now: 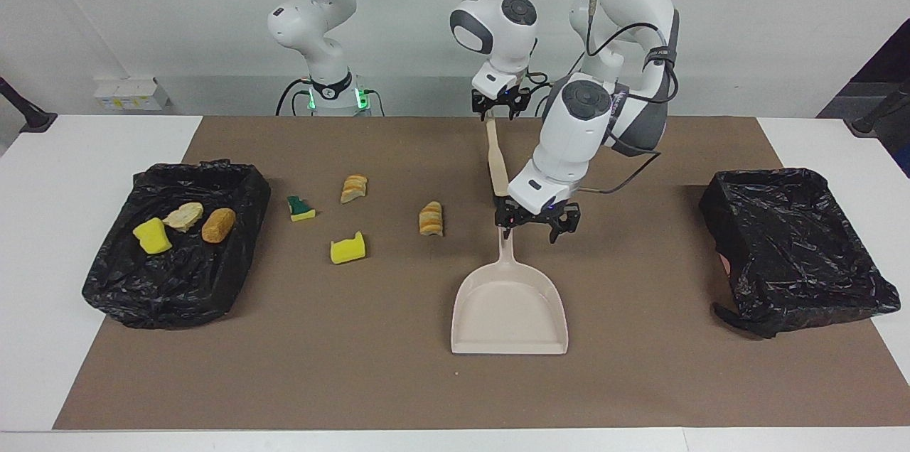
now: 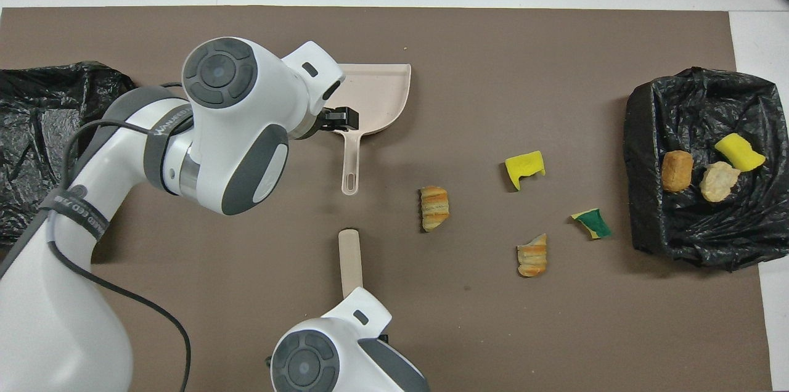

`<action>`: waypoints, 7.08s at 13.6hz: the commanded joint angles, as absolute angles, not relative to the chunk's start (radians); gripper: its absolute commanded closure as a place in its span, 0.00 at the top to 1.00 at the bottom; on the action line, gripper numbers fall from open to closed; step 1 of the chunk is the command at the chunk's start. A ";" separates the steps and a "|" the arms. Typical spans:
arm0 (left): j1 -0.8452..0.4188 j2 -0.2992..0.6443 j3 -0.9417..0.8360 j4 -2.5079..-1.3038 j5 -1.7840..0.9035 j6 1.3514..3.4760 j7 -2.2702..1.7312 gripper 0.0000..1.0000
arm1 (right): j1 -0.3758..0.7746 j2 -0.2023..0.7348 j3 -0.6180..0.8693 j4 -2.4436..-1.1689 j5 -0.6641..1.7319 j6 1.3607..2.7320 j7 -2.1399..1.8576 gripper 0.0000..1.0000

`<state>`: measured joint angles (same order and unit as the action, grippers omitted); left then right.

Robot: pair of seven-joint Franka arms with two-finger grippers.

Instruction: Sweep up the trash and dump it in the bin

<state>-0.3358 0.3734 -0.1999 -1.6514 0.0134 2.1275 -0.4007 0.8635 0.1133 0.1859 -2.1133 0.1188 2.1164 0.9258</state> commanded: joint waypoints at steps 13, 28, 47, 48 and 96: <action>-0.423 0.367 -0.184 -1.779 0.034 2.192 -0.411 0.52 | 0.839 0.090 0.179 -2.174 0.144 2.161 0.939 0.00; -0.190 0.197 -0.178 -1.787 0.031 1.864 0.603 0.00 | 0.595 -0.244 0.175 -2.355 0.137 1.910 1.039 0.00; -0.166 -0.037 -0.176 -2.154 0.071 2.048 0.991 0.00 | 0.190 -0.267 0.173 -2.470 -0.454 1.761 0.600 0.00; -0.172 -0.037 -0.176 -2.155 0.071 2.049 0.989 0.00 | 0.183 -0.268 0.173 -2.477 -0.465 1.769 0.586 0.00; -0.345 -0.038 -0.184 -2.286 0.091 2.198 0.663 0.00 | 0.519 0.052 0.195 -1.994 0.209 1.803 0.715 0.00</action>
